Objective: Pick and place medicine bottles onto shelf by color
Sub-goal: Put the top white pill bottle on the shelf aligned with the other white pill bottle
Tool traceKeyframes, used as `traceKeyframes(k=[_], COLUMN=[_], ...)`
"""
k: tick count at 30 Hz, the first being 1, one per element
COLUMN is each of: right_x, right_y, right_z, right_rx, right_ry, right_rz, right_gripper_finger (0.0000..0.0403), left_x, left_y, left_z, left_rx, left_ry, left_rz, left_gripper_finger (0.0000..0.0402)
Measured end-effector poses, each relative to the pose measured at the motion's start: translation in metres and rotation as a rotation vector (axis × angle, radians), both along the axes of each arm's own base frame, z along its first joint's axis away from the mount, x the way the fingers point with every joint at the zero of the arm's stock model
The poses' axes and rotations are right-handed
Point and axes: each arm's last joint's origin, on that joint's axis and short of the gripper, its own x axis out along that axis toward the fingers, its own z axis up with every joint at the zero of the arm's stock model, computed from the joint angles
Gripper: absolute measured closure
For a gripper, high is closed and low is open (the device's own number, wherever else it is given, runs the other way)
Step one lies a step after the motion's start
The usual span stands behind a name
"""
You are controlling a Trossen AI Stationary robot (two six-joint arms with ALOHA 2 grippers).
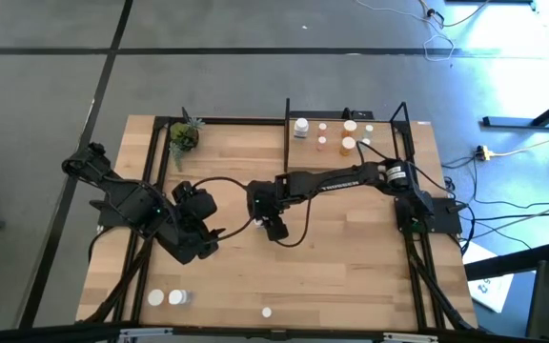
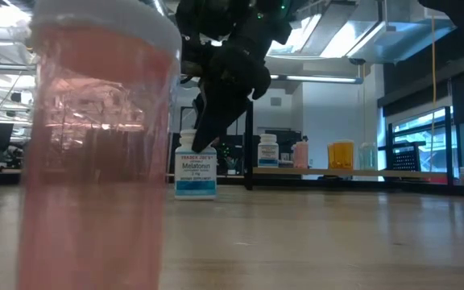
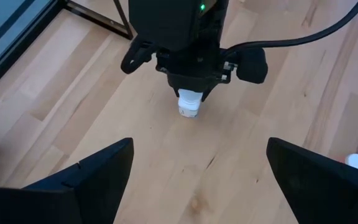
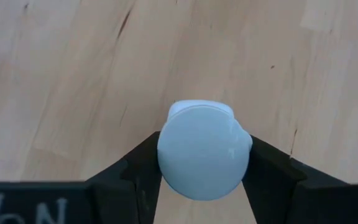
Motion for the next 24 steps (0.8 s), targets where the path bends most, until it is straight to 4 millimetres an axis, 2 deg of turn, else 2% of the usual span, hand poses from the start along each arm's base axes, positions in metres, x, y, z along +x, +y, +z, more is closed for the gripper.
traceKeyframes(k=[12,16,24], right_x=[-0.002,-0.010,-0.033], right_y=[0.000,0.000,-0.002], right_z=[0.005,0.021,0.070], right_rx=[0.011,0.012,0.020], right_ry=[0.003,0.005,-0.035], right_rz=[-0.022,-0.024,-0.057], right_gripper_finger=[0.0219,0.0217,0.0218], left_x=[0.000,0.000,0.000], left_y=[0.000,0.000,0.000], left_z=[0.000,0.000,0.000], left_rx=[0.000,0.001,0.001], left_ry=[0.000,0.000,0.000], left_rz=[0.000,0.000,-0.001], left_gripper_finger=[0.0039,0.0039,0.0039])
